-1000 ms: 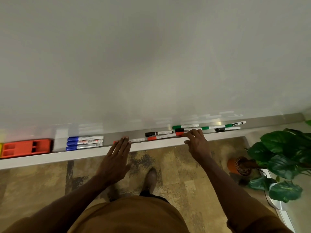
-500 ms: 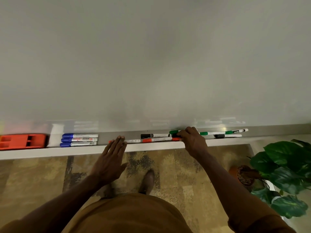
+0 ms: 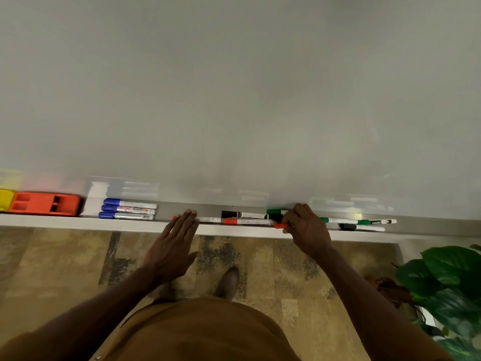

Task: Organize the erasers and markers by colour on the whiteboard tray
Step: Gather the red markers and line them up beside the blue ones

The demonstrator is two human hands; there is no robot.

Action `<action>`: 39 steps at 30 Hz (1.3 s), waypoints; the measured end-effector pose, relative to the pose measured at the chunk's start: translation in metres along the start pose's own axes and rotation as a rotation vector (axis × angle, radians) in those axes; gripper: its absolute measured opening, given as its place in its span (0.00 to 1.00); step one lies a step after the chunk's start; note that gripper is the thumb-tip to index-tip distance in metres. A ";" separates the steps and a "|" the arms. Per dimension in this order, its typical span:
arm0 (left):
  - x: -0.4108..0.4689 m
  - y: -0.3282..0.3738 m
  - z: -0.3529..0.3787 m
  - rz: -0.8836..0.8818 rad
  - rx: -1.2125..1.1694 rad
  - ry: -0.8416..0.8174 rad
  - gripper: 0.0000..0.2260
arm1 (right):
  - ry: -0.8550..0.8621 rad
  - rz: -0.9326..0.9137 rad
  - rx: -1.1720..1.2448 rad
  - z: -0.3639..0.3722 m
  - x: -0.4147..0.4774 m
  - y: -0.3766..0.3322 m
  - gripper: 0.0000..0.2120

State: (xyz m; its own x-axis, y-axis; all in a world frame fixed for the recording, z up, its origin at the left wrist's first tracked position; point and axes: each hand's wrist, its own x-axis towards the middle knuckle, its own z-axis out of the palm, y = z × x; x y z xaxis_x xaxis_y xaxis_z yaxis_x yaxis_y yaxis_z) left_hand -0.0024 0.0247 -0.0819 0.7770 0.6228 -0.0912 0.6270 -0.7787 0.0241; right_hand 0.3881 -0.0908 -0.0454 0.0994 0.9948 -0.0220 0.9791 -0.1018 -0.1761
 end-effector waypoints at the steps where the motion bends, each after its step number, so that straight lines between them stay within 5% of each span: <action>1: 0.000 0.000 0.001 -0.004 -0.003 -0.003 0.39 | 0.022 0.004 -0.013 -0.001 -0.001 -0.002 0.11; 15: -0.001 0.003 0.002 -0.046 -0.028 -0.019 0.40 | 0.066 -0.215 0.004 0.020 0.019 -0.089 0.15; 29: -0.003 0.004 -0.003 -0.055 -0.009 -0.086 0.40 | -0.001 -0.082 -0.091 0.019 0.032 -0.108 0.15; 39: -0.018 -0.006 -0.002 -0.083 -0.059 -0.044 0.44 | 0.103 -0.015 -0.056 0.012 0.043 -0.144 0.13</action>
State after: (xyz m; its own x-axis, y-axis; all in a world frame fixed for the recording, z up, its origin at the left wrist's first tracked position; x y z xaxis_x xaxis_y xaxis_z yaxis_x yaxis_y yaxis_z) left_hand -0.0203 0.0180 -0.0782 0.7201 0.6797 -0.1394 0.6920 -0.7181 0.0731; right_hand 0.2489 -0.0335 -0.0329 0.0995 0.9917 0.0818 0.9888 -0.0893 -0.1199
